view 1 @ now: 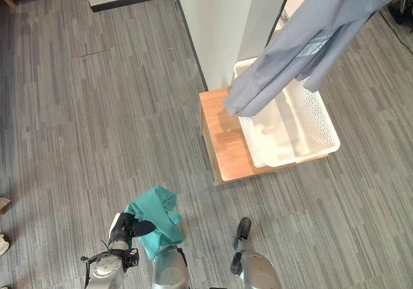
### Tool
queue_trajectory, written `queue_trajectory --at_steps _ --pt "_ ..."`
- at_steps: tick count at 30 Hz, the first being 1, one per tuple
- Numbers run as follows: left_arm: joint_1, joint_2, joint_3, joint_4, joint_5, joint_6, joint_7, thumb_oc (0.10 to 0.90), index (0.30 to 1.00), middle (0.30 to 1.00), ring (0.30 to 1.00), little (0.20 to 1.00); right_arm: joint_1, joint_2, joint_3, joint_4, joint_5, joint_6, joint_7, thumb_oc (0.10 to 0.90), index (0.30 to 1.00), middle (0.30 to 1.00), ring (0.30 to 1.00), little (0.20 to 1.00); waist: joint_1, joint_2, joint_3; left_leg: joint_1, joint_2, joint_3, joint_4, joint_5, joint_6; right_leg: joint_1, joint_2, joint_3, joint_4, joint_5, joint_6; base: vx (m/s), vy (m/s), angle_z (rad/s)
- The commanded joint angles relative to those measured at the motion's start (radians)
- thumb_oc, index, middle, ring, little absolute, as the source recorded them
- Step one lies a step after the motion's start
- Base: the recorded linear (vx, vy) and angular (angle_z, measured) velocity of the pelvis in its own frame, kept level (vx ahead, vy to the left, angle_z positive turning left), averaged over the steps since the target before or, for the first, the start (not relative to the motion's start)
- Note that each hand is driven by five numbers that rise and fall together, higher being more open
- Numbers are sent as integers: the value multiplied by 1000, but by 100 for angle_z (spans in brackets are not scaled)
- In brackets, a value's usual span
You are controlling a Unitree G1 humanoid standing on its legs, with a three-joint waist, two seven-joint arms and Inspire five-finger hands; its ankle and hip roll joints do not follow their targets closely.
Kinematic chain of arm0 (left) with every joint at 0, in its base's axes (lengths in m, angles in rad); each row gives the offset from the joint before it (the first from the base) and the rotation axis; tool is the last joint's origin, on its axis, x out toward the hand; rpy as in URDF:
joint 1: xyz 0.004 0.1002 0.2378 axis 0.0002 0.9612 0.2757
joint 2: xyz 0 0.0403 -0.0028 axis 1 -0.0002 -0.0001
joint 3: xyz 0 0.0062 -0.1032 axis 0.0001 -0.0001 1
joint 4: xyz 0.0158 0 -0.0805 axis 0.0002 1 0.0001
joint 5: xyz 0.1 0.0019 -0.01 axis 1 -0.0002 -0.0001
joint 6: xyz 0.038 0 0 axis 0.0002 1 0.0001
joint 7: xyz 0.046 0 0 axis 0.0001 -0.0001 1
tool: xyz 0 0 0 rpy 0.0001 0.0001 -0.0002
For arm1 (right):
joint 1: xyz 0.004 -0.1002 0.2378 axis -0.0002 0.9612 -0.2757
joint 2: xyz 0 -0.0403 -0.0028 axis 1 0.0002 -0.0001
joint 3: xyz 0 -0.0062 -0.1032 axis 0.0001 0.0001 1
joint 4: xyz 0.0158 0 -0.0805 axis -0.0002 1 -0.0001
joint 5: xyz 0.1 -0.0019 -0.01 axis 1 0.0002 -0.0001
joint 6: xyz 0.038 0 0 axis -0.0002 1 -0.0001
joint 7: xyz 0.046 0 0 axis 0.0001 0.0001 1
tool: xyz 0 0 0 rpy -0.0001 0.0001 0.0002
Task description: Pick up bed clothes into laundry basket.
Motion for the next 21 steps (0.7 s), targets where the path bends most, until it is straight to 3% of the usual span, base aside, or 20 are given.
queue_trajectory --at_steps 1,10,21 --pt "32 78 -4 -22 -13 -53 -15 400 300 300 300 300 -219 -91 -2 5 0 -5 -112 400 300 300 300 300 5 -33 -104 64 29 34 0 -84 -40 96 -36 -40 7 -184 60 -2 -10 -5" --pt "19 80 -10 13 -17 -53 -20 400 300 300 300 300 -290 -83 67 6 6 -14 -100 400 300 300 300 300 3 -38 -121 83 35 38 0 -83 -47 115 -30 -43 7 -194 56 11 -6 -1" --pt "27 76 -3 39 -27 -50 -25 400 300 300 300 300 -272 -80 56 3 35 -22 -83 400 300 300 300 300 -3 -37 -135 87 41 40 0 -76 -52 118 -24 -44 7 -197 54 6 -9 0"
